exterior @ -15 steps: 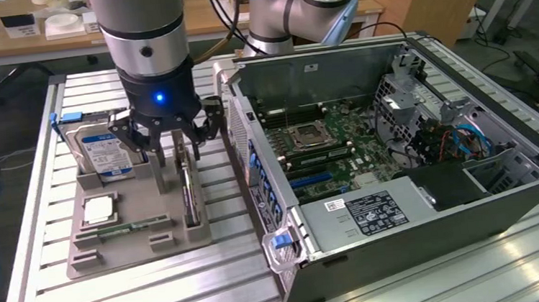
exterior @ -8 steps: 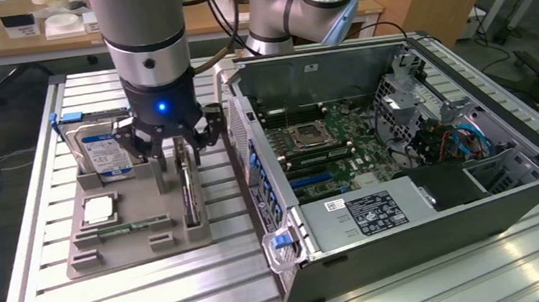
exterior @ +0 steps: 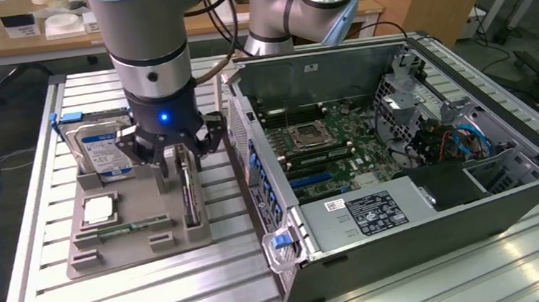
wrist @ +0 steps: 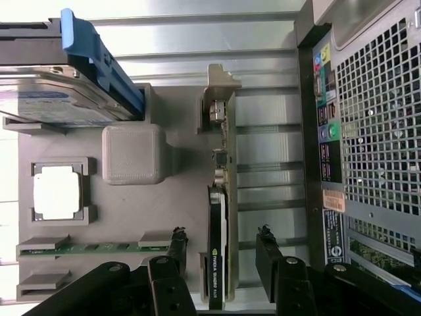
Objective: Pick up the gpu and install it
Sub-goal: 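Pick up the gpu and move the gpu toward the slot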
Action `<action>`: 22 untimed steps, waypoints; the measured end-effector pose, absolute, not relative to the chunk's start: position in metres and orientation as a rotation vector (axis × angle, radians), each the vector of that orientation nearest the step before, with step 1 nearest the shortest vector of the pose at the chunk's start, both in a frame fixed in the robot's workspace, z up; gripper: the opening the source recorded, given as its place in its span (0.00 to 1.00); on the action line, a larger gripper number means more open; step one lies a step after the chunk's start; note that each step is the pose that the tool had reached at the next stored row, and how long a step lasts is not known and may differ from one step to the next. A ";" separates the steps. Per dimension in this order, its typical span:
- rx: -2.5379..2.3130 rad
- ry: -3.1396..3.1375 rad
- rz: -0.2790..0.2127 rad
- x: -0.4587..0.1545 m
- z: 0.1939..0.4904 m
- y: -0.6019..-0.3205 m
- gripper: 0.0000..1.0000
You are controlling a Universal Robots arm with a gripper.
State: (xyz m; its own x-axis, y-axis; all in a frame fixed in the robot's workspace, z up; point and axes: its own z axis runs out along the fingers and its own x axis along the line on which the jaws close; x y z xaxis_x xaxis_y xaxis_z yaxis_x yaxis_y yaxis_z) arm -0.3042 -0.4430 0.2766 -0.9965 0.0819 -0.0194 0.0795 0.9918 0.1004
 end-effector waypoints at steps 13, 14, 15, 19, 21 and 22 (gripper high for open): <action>0.126 3.112 0.155 -0.304 0.266 -0.446 0.55; 0.126 3.112 0.156 -0.304 0.265 -0.446 0.55; 0.126 3.112 0.155 -0.304 0.264 -0.447 0.55; 0.126 3.112 0.155 -0.304 0.261 -0.448 0.55; 0.126 3.112 0.155 -0.304 0.258 -0.448 0.55; 0.126 3.112 0.155 -0.304 0.256 -0.448 0.55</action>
